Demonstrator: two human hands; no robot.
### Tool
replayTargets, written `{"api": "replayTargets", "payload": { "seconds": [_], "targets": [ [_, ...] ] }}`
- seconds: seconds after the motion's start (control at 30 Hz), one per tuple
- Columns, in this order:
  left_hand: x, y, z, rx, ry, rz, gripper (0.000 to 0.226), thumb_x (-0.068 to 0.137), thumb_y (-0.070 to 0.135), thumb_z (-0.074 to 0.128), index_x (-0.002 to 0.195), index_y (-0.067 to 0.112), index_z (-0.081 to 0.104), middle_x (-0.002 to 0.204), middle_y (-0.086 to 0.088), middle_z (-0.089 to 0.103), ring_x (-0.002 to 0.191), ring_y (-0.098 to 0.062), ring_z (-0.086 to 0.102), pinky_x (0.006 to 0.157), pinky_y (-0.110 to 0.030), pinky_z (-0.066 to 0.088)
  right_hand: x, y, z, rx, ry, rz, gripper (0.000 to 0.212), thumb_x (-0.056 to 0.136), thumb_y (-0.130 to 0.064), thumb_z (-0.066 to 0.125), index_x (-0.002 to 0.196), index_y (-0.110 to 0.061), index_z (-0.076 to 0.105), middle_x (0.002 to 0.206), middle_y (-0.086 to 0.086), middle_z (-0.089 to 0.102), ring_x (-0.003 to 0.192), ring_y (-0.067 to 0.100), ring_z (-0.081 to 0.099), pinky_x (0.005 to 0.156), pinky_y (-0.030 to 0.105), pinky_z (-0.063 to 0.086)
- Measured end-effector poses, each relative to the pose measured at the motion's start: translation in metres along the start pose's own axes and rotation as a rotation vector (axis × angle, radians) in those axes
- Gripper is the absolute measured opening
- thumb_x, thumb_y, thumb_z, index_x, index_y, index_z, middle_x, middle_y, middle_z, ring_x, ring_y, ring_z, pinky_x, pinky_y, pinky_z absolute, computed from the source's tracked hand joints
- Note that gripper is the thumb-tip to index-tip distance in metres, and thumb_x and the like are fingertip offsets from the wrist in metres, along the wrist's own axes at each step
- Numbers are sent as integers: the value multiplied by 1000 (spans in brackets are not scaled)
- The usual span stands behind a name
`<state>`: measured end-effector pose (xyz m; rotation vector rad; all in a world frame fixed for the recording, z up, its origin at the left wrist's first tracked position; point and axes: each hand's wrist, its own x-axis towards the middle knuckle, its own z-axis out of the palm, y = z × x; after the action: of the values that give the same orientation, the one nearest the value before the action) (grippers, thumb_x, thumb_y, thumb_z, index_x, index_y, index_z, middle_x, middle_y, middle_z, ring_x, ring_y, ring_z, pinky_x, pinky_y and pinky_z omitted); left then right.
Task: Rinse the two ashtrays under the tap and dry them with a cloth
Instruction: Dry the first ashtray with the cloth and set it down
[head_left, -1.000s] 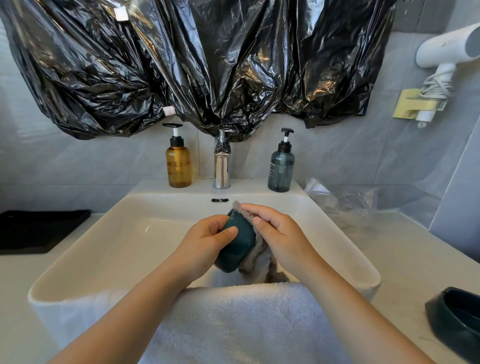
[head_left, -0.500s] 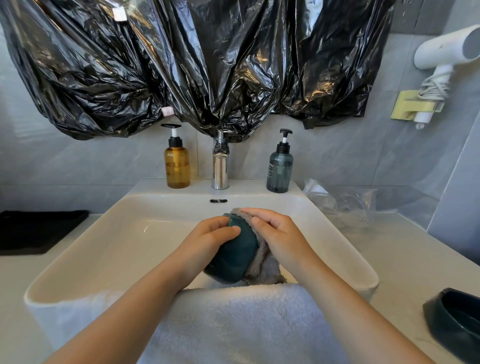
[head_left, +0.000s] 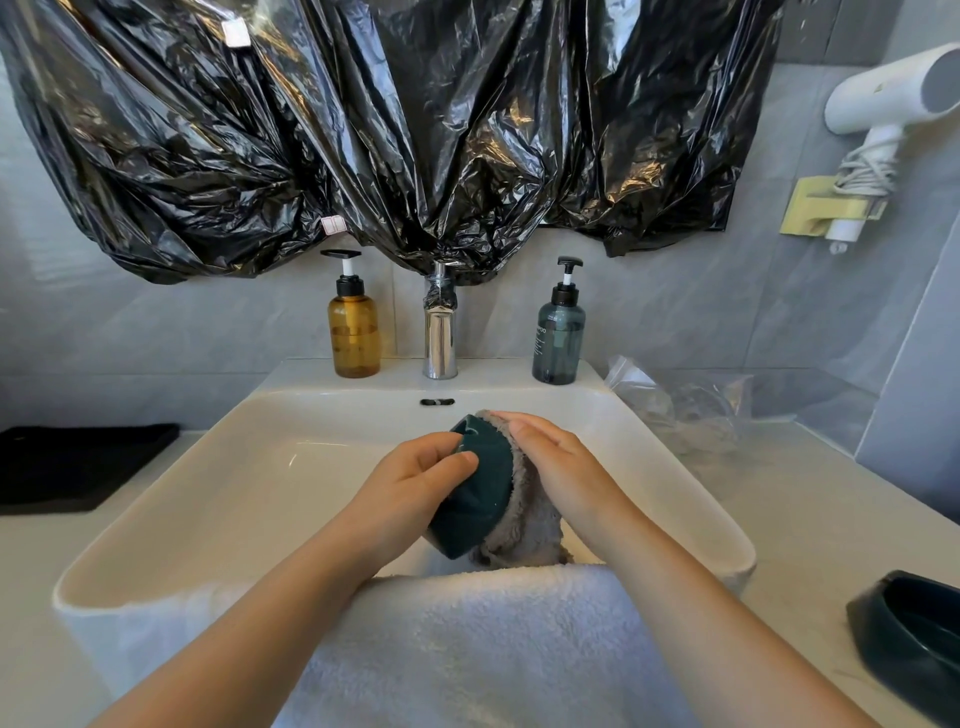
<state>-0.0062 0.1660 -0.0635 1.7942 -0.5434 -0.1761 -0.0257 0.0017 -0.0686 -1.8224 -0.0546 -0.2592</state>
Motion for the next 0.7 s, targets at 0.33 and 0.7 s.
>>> {"api": "replayTargets", "payload": {
  "seconds": [0.33,0.7],
  "targets": [
    [2,2,-2,-160,-11,-96,29,88,32,60,91,3,67,87,-14,70,85,-26,65,84,-41,49,-8,-6,-1,6,-36,-90,27,100,-17,47,107,-30,70,111,-12,70,108,2,61,93,17,48],
    [4,-6,-2,-72,-35,-6,21,98,6,47,105,13,66,97,-4,74,82,-12,71,65,-19,55,0,4,-1,-123,160,-119,32,99,-20,49,129,-20,62,129,-7,63,122,11,55,104,31,47]
  ]
}}
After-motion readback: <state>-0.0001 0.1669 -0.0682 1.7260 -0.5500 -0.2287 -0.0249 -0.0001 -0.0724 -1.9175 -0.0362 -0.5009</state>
